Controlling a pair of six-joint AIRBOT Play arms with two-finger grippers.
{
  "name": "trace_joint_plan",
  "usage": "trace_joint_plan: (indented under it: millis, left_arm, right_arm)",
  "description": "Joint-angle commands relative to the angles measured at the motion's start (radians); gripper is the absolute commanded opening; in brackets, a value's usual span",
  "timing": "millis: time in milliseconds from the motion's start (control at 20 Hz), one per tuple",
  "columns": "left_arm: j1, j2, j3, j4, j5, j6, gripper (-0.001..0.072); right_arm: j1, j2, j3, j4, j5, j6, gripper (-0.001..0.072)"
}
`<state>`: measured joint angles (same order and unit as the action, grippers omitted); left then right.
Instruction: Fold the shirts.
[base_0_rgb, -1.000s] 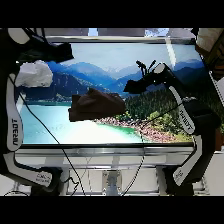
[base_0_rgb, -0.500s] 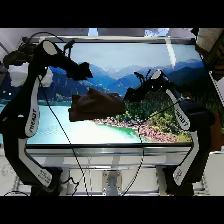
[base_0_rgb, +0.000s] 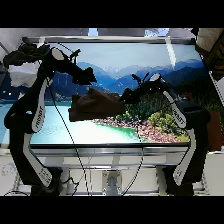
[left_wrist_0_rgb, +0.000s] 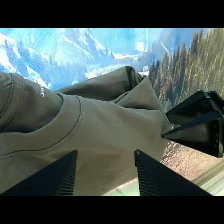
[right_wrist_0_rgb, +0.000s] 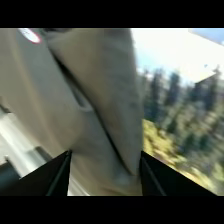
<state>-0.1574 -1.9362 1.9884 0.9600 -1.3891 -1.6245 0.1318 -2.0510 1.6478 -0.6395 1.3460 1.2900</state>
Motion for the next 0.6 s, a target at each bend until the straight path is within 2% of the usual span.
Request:
trace_joint_plan:
  millis: [0,250,300,350,400,450,550]
  left_arm:
    - [0.0,-0.003,0.001,-0.028,-0.004,-0.001,0.0442]
    - [0.0,-0.003,0.001,-0.082,-0.004,0.01,0.0443]
    - [0.0,-0.003,0.001,-0.093,-0.004,0.01,0.0442]
    - [0.0,-0.003,0.002,-0.101,-0.004,0.01,0.0442]
    - [0.0,-0.003,0.007,-0.1,-0.005,0.01,0.0442]
    - [0.001,-0.003,0.019,-0.101,-0.003,0.01,0.0442]
    - [0.002,-0.003,0.056,-0.101,-0.002,0.01,0.0441]
  right_arm:
    - [0.002,-0.026,0.0,0.102,0.01,-0.008,0.0482]
    - [0.043,-0.044,0.0,0.103,0.01,-0.008,0.0481]
    - [0.054,-0.045,0.0,0.103,0.007,-0.008,0.0458]
    - [0.062,-0.045,0.0,0.119,0.005,-0.008,0.0369]
    - [0.065,-0.044,0.0,0.149,0.004,-0.031,0.0191]
    - [0.061,-0.044,0.001,0.194,0.001,-0.074,0.0047]
    - [0.031,-0.043,0.027,0.264,-0.021,-0.11,0.0036]
